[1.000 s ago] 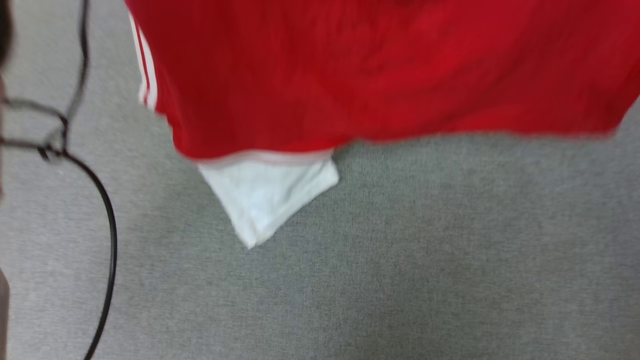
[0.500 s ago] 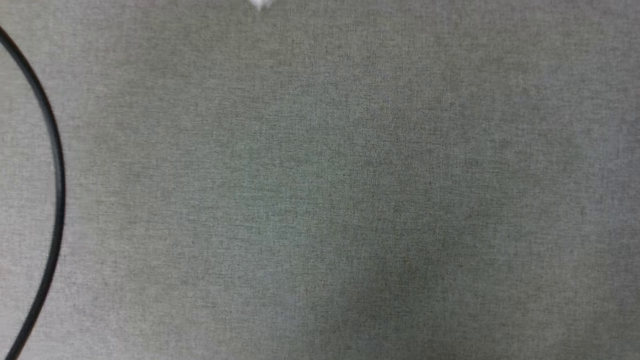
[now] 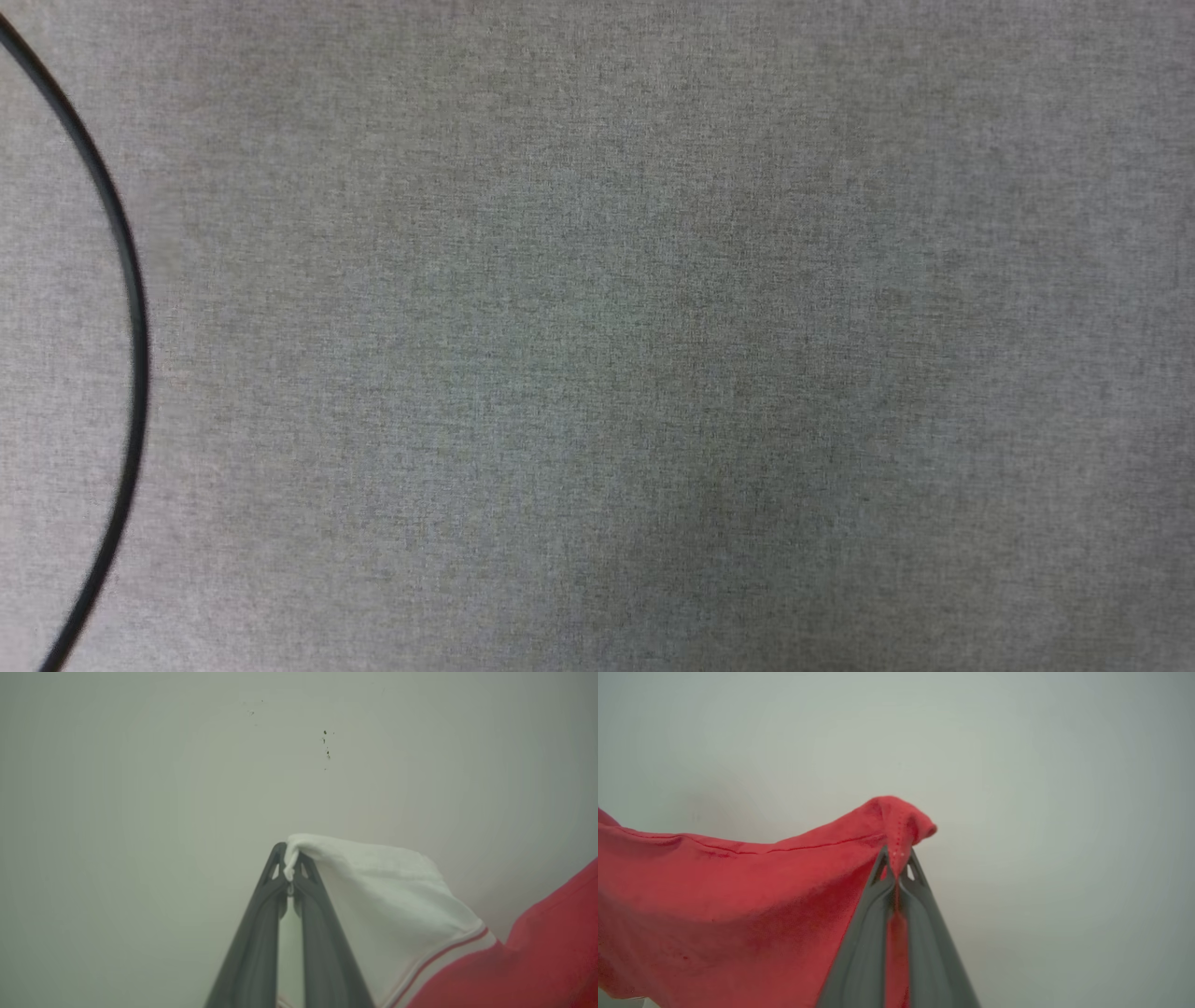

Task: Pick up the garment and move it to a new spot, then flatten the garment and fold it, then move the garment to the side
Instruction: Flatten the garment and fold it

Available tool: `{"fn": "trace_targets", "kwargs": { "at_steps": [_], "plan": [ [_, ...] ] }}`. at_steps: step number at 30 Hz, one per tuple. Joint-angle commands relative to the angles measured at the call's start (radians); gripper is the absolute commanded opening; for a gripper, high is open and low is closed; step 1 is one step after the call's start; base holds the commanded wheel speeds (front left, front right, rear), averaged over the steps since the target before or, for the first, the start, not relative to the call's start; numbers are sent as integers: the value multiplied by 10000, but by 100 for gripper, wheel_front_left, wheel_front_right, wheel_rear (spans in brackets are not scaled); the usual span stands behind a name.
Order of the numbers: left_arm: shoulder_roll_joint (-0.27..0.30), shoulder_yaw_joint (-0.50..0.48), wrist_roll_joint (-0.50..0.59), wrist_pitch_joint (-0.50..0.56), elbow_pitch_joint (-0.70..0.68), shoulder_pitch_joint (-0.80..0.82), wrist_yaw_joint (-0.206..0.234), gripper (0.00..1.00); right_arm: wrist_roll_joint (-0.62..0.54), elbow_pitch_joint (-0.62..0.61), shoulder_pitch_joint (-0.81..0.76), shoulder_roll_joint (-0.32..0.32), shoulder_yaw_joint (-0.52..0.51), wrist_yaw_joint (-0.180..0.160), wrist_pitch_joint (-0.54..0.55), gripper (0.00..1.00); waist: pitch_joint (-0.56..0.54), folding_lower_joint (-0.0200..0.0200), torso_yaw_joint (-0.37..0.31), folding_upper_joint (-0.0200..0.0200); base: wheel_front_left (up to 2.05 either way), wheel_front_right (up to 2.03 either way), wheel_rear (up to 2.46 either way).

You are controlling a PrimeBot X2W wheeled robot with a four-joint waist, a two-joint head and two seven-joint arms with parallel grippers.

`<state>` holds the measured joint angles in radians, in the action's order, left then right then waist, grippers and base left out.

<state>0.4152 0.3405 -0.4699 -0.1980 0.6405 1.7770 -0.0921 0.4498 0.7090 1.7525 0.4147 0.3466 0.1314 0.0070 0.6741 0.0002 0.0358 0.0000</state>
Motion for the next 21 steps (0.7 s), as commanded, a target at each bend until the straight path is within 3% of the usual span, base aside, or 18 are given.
{"fn": "trace_targets", "kwargs": {
  "at_steps": [1, 12, 13, 21],
  "plan": [
    [14, -17, -13, -91, 51, -272, -20, 0, 86, 87, -260, -39, 64, -15, -125, 0, -17, -2, -5, 0, 0, 0, 0],
    [-271, -279, -425, -667, -424, -4328, 106, 0, 1238, 739, -3278, -163, 1369, -15, -1593, 0, -991, -2, -8, 0, 0, 0, 0],
    [-299, -577, -427, -686, -1063, -5752, 219, 0, 1585, 574, -4352, -69, 1695, -15, -1885, 0, -1399, -2, -44, 0, 0, 0, 0],
    [-356, -1291, -262, -680, -3379, -10360, 721, 0, 2179, -100, -7319, 362, 2408, -15, -2257, 0, -2753, -2, -86, 0, 0, 0, 0]
  ]
}}
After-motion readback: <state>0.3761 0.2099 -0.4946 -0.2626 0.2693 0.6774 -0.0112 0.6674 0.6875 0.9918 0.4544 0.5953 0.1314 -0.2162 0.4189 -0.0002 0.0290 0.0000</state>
